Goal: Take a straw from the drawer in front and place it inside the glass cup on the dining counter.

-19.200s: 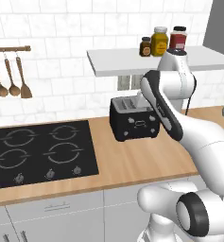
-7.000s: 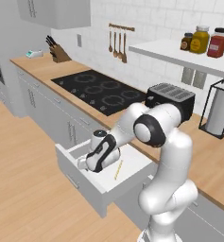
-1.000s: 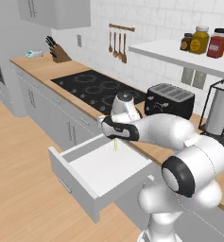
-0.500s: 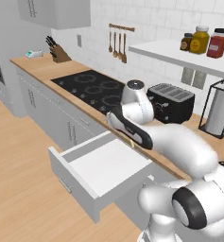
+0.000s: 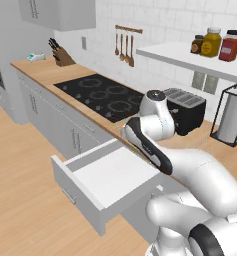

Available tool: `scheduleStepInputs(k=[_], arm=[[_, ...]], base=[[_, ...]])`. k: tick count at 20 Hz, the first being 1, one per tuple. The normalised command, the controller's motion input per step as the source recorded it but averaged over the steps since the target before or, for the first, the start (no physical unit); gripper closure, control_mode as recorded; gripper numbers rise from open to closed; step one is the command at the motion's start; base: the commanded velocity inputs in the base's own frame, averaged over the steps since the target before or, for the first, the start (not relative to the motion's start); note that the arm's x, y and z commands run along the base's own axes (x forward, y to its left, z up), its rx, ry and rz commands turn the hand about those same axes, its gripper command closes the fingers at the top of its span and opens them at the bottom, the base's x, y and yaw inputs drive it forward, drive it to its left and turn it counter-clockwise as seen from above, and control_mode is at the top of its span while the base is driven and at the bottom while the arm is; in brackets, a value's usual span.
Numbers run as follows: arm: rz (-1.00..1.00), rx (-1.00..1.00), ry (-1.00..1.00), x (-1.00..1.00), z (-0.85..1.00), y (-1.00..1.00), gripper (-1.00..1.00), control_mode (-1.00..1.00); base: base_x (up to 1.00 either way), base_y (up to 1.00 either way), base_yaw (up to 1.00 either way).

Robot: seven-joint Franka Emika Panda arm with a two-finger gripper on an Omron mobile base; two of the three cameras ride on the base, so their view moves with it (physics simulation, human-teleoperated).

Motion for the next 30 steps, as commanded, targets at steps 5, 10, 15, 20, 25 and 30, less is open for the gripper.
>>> scheduleStepInputs(k=[5,10,15,20,25,30], arm=[[0.0,0.0,0.0,0.0,0.0,0.0,1.0,1.0],[0.0,0.0,0.0,0.0,0.0,0.0,1.0,1.0],[0.0,0.0,0.0,0.0,0.0,0.0,1.0,1.0],[0.0,0.0,0.0,0.0,0.0,0.0,1.0,1.0],[0.0,0.0,0.0,0.0,0.0,0.0,1.0,1.0],[0.0,0.0,0.0,0.0,0.0,0.0,1.0,1.0]], base=[[-0.96,0.01,0.0],[-0.98,0.57,0.17],[-0.31,0.91,0.55],[-0.45,0.54,0.51],[-1.0,0.07,0.04],[-0.73,0.26,-0.01]])
